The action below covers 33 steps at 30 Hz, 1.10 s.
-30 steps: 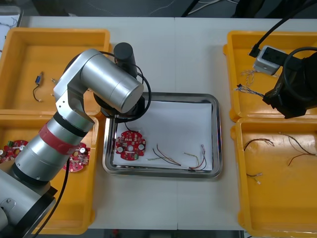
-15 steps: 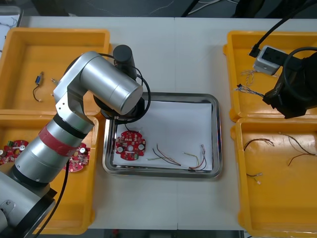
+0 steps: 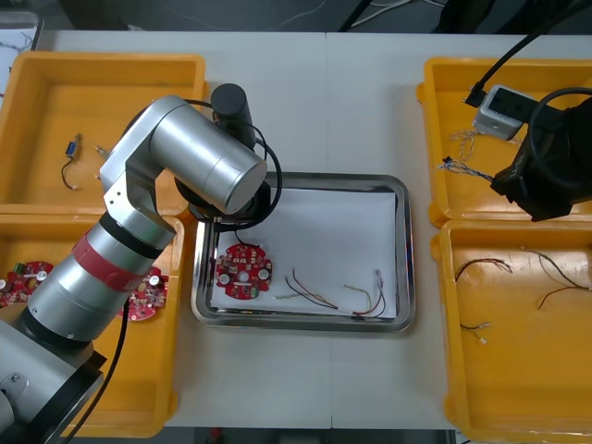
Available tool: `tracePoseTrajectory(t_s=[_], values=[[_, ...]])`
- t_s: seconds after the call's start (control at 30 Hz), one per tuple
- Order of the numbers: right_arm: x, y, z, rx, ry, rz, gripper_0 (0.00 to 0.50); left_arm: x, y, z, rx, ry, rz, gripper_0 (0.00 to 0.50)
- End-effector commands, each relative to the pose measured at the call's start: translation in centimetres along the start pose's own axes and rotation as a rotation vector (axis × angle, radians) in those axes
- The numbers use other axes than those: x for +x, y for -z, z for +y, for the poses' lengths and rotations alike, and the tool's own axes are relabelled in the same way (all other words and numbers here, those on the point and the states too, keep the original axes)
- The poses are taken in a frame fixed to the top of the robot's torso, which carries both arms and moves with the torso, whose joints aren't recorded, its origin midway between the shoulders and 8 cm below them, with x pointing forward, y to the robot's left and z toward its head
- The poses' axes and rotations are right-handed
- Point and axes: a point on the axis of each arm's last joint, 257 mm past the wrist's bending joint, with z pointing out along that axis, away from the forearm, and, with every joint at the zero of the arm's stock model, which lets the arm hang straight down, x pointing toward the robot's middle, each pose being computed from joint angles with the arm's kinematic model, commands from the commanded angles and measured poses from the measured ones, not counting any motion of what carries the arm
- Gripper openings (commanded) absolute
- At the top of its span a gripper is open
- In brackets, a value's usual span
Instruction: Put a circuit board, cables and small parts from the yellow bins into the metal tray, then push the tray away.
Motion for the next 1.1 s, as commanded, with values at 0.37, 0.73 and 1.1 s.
tracePoseTrajectory(t_s=[0.37,0.73,1.1], values=[[-0.3,0.8,-0.4,0.026,-0.035,-0.023,0.0,-0.7,2.1,-1.4,0.068,-0.051,0.008,0.292],[-0.3,0.8,-0.4,0.026,-0.035,-0.023,0.0,-2.7,7.5,-1.4,0.146,0.004,0.034,0.325],[-0.3,0.8,-0.4,0.026,-0.035,-0.023,0.0,-6.9,13.8,1.0,0.231,0.08,-0.075,0.418]])
